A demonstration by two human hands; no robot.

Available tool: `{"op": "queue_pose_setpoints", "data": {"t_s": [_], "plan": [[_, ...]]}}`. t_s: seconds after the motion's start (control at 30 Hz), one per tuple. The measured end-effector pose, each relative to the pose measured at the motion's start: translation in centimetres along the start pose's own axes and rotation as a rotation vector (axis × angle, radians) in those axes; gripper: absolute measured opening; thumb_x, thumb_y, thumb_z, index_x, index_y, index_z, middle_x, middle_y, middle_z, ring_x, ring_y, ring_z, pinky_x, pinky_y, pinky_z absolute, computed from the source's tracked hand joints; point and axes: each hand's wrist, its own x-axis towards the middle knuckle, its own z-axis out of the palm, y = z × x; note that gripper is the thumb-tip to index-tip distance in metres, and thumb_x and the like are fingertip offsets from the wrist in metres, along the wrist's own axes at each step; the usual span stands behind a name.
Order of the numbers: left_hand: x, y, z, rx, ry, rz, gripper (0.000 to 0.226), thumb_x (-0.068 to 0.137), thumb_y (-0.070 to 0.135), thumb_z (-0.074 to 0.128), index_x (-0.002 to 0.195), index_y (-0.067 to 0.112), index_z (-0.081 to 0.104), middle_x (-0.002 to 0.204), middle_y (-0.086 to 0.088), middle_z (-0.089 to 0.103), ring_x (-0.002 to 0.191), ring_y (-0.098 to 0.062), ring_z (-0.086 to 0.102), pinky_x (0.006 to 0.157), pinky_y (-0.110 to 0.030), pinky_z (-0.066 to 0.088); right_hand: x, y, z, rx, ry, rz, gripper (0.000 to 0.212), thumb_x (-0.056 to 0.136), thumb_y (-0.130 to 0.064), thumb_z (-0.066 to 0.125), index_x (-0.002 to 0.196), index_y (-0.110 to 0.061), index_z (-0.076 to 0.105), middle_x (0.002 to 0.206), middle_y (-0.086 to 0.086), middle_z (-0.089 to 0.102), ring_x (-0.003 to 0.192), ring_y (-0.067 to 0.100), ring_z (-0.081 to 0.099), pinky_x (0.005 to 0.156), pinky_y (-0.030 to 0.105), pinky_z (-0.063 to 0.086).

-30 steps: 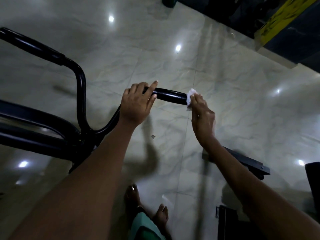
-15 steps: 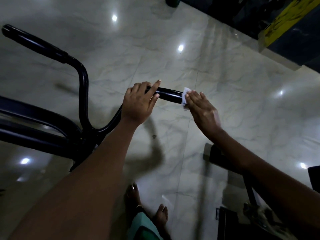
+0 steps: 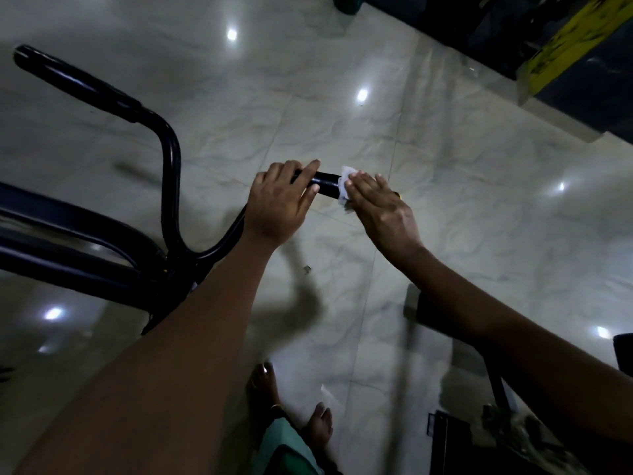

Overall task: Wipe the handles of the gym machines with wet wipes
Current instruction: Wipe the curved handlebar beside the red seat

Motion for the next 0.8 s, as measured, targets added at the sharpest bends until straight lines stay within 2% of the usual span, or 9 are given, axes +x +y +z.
{"op": "queue_pose_setpoints", "data": {"t_s": [0.23,0.33,0.53,0.7,0.8], "plan": [[0.1,0.0,-0.2,-0.021,-0.022,-0.011,0.041,0.097,0.037,0.037,0.129,0.018,0.056,0.104,-0.004,0.063,0.085,-0.026,0.057,0.067,-0.032,0.039,-2.8,1.9,-2.1,0.004,0.024,0.085,0.035,0.084,0.008,0.059,0.119,0.003,0.06,0.124,0.018,0.06,0.115,0.028,0.058,0.109,0.035,0.031],[0.1,0.0,-0.2,-0.021,-0.024,-0.013,0.041,0.097,0.037,0.037,0.129,0.019,0.057,0.103,-0.003,0.063,0.085,-0.026,0.057,0.067,-0.032,0.04,-1.3,1.5,-1.6,-0.009,0.017,0.054,0.031,0.084,0.001,0.06,0.114,0.004,0.063,0.118,0.02,0.063,0.107,0.032,0.063,0.109,0.032,0.028],[0.2,-0.2,-0.3,-0.074,-0.044,-0.002,0.04,0.096,0.035,0.04,0.127,0.017,0.058,0.103,-0.005,0.064,0.084,-0.028,0.058,0.066,-0.032,0.042,2.4,-1.3,0.1,0.001,-0.023,-0.011,0.033,0.084,-0.006,0.045,0.108,0.004,0.066,0.114,0.021,0.065,0.1,0.034,0.065,0.103,0.037,0.028],[0.3,-0.1,-0.5,-0.101,-0.064,-0.024,0.042,0.096,0.035,0.038,0.125,0.014,0.059,0.104,-0.006,0.063,0.085,-0.029,0.058,0.068,-0.033,0.043,-0.8,1.1,-1.4,-0.1,-0.035,0.041,0.031,0.085,-0.004,0.053,0.114,-0.001,0.064,0.121,0.016,0.062,0.106,0.028,0.064,0.11,0.044,0.018],[0.3,-0.1,-0.7,-0.116,-0.078,-0.031,0.041,0.096,0.033,0.037,0.126,0.014,0.058,0.104,-0.006,0.063,0.086,-0.028,0.058,0.069,-0.034,0.042,-0.2,1.1,-1.3,-0.161,-0.049,0.045,0.03,0.079,-0.005,0.066,0.109,0.0,0.067,0.114,0.016,0.066,0.1,0.026,0.066,0.11,0.047,0.021]]}}
